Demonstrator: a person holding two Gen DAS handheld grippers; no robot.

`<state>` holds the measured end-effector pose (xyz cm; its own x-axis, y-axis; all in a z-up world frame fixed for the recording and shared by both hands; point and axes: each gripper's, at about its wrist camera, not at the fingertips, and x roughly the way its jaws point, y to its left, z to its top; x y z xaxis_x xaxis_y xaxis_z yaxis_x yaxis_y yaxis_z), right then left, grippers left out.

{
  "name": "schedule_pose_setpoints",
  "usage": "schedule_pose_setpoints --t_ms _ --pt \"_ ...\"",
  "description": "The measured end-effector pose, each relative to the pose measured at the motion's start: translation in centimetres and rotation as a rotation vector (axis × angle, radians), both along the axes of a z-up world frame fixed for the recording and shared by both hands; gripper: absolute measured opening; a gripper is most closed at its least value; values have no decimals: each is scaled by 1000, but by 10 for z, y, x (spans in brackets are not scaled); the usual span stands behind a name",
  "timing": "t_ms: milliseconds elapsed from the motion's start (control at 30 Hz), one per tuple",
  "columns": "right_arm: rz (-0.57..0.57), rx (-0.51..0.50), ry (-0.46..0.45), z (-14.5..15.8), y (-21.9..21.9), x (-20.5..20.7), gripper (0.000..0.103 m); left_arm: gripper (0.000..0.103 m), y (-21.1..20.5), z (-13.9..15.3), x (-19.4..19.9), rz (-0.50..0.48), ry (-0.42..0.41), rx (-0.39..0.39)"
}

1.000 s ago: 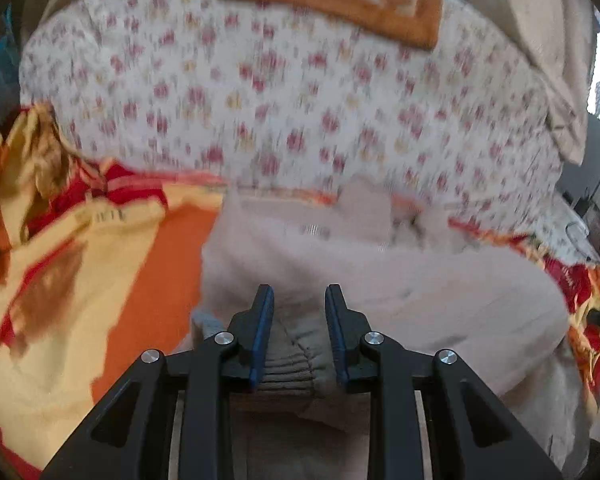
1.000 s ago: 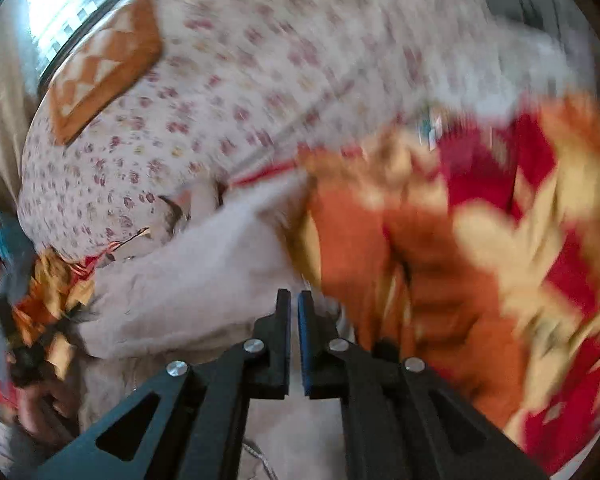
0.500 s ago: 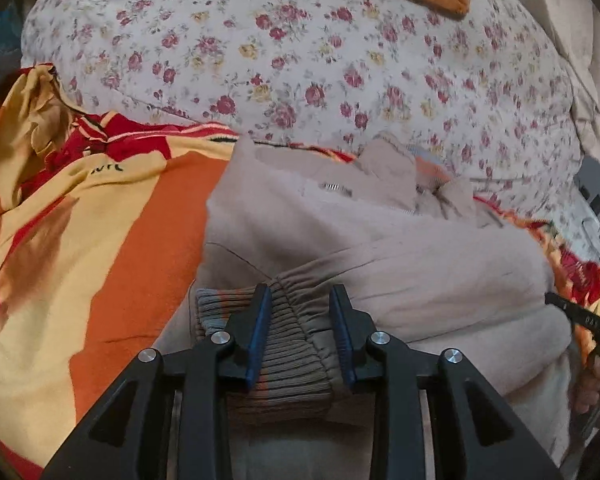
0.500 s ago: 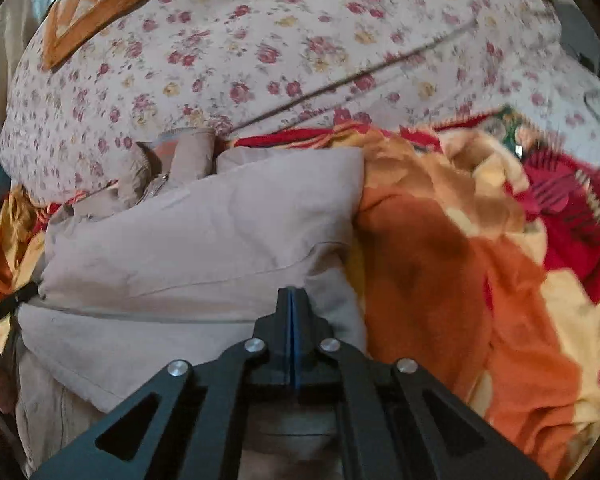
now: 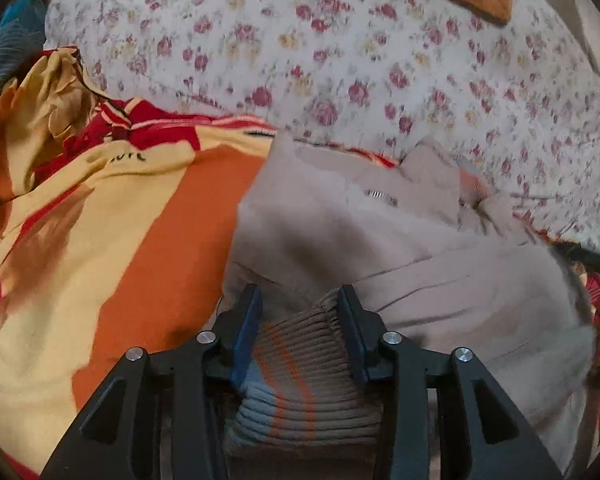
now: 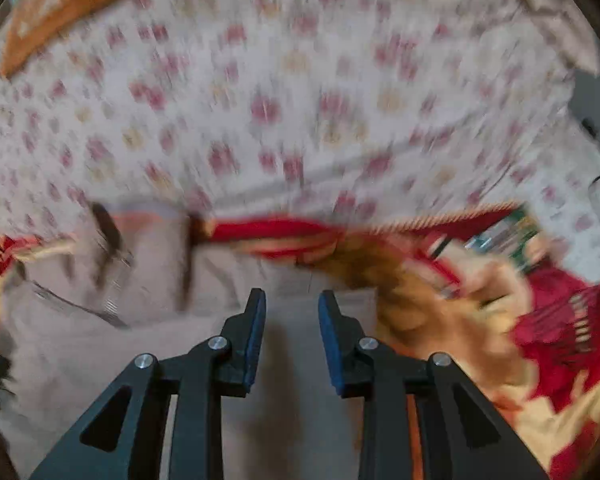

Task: Fold large clothes
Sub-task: 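Lay the held cuff onto the jacket body and open the left gripper, then press both grippers onto the jacket body over the folded sleeves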

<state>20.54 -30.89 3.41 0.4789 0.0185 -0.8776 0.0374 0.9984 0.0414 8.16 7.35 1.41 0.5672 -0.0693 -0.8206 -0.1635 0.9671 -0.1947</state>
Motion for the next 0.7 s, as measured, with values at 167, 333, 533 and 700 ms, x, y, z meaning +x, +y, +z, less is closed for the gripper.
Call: schedule_pose_setpoints --t_ms 167,333,533,700 --pt "-20 58 21 -41 -18 -1 25 51 -10 -4 -1 -36 -2 19" --pt "-15 88 32 -43 -22 1 25 69 -11 -9 5 -65 3 -19" --pt "2 87 -71 23 -17 -26 25 72 -17 -8 5 -75 4 2" --pt "108 140 -183 69 5 -100 65 72 -19 -8 5 -75 4 6"
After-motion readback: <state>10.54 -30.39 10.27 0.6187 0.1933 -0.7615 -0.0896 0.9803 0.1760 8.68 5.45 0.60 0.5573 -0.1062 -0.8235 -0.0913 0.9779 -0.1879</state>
